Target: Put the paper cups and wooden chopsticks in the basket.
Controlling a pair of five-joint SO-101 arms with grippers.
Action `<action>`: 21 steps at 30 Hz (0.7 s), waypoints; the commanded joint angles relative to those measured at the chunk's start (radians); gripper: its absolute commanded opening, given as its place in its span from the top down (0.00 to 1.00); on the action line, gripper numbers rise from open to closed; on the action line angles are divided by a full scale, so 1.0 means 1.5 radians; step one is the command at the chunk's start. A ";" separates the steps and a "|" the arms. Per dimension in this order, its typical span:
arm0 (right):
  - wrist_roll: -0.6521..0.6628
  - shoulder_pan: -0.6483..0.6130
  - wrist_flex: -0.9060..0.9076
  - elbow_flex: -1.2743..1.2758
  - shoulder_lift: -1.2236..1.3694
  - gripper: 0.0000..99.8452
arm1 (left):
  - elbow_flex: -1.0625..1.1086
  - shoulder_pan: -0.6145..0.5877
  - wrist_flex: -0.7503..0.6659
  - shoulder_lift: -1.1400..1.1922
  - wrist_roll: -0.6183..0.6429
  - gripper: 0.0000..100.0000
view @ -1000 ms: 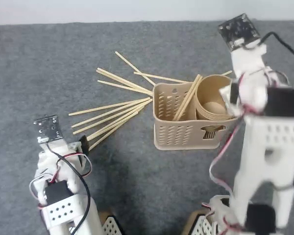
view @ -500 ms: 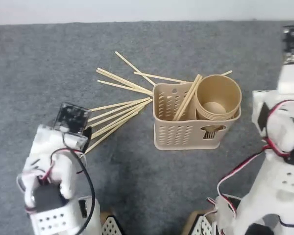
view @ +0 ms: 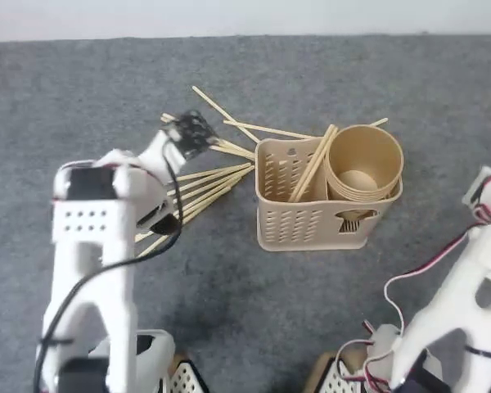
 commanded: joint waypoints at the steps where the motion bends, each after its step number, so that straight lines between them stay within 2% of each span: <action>1: -0.054 0.013 -0.100 0.106 -0.011 0.82 | -0.007 0.016 -0.082 0.054 -0.023 0.72; 6: -0.081 0.007 -0.231 0.256 -0.013 0.82 | -0.001 0.016 -0.179 0.174 0.019 0.72; 11: -0.076 -0.044 -0.364 0.351 -0.013 0.82 | -0.004 0.016 -0.272 0.305 0.024 0.72; 15: -0.075 -0.077 -0.370 0.359 -0.013 0.82 | -0.014 0.027 -0.322 0.378 0.023 0.72; 21: -0.075 -0.080 -0.374 0.360 -0.007 0.82 | -0.090 0.031 -0.311 0.458 0.021 0.72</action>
